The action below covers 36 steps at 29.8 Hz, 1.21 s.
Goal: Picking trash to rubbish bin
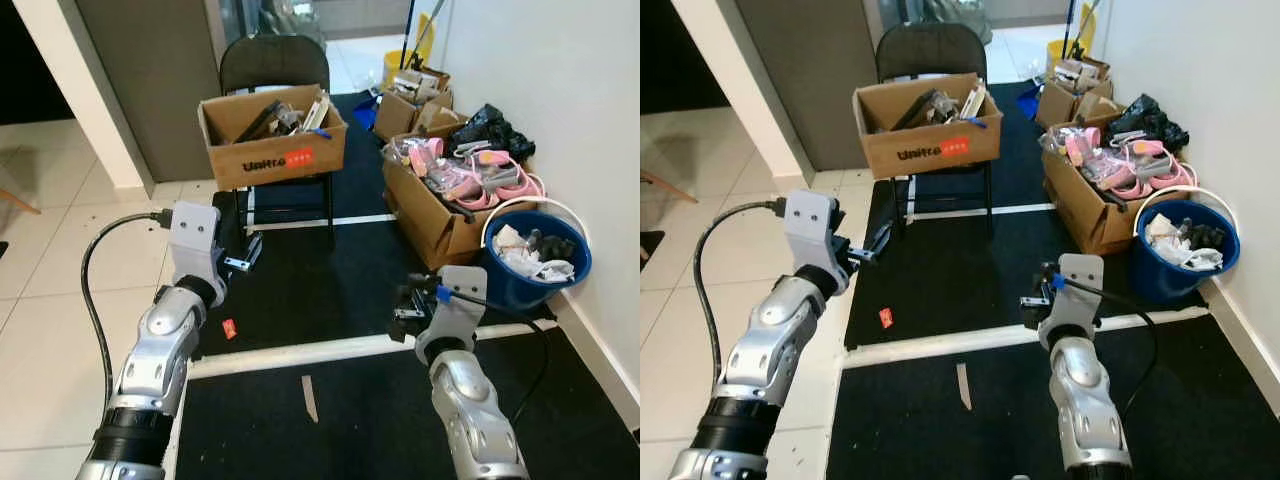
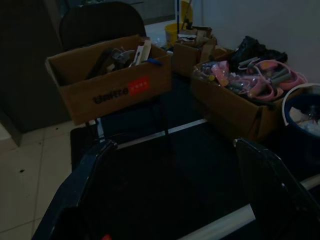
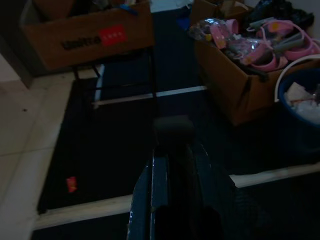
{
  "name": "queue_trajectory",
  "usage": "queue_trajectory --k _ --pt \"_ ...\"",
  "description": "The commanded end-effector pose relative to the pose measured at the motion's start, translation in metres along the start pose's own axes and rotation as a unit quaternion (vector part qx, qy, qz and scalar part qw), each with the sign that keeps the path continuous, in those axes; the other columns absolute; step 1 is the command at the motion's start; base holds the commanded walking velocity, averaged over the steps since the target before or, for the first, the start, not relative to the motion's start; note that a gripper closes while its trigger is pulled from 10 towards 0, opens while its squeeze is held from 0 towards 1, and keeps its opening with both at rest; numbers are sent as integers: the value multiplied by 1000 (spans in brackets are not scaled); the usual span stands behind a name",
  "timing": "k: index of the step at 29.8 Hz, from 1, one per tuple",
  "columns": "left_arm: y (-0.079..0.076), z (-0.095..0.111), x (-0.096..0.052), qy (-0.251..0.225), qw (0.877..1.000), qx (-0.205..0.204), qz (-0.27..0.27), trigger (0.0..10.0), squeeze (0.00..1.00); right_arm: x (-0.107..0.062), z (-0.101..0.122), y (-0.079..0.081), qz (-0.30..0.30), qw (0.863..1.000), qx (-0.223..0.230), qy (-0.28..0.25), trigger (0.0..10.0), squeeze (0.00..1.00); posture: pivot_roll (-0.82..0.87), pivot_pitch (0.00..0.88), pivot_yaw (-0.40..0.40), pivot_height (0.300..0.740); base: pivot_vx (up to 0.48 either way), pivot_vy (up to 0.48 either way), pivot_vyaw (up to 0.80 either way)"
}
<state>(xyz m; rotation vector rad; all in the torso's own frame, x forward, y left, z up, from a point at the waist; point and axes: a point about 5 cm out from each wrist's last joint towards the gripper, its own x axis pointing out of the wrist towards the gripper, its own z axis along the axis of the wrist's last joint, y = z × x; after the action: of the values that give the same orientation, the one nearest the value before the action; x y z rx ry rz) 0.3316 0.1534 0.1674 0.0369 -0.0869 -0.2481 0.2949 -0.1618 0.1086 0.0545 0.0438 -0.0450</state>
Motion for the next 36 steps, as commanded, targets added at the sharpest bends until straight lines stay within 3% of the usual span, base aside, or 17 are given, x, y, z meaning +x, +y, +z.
queue_trajectory --k 1,8,14,17,25,36 --pt "9 -14 -6 28 1000 -7 12 10000 0 -2 -8 3 4 1000 4 18 10000 0 -21 138 95 740 394 0 0" --pt "12 -22 -10 42 999 -15 19 10000 0 -2 -7 3 4 1000 3 8 10000 0 -22 139 96 740 394 0 0" --pt "10 -22 -9 42 999 -22 14 10000 0 3 4 -1 -21 999 36 -29 10000 0 -18 140 94 740 394 0 0" --pt "6 -22 -6 44 999 -28 1 10000 0 14 27 1 -22 992 93 -83 10000 0 -18 135 97 740 390 0 0" --pt "-1 -25 -4 48 998 -31 -10 10000 0 27 59 8 6 984 102 -145 10000 0 -22 133 95 740 387 0 0" --pt "2 -24 -5 48 999 -19 -12 10000 0 28 48 11 8 988 83 -129 10000 0 -9 134 91 740 384 0 0"
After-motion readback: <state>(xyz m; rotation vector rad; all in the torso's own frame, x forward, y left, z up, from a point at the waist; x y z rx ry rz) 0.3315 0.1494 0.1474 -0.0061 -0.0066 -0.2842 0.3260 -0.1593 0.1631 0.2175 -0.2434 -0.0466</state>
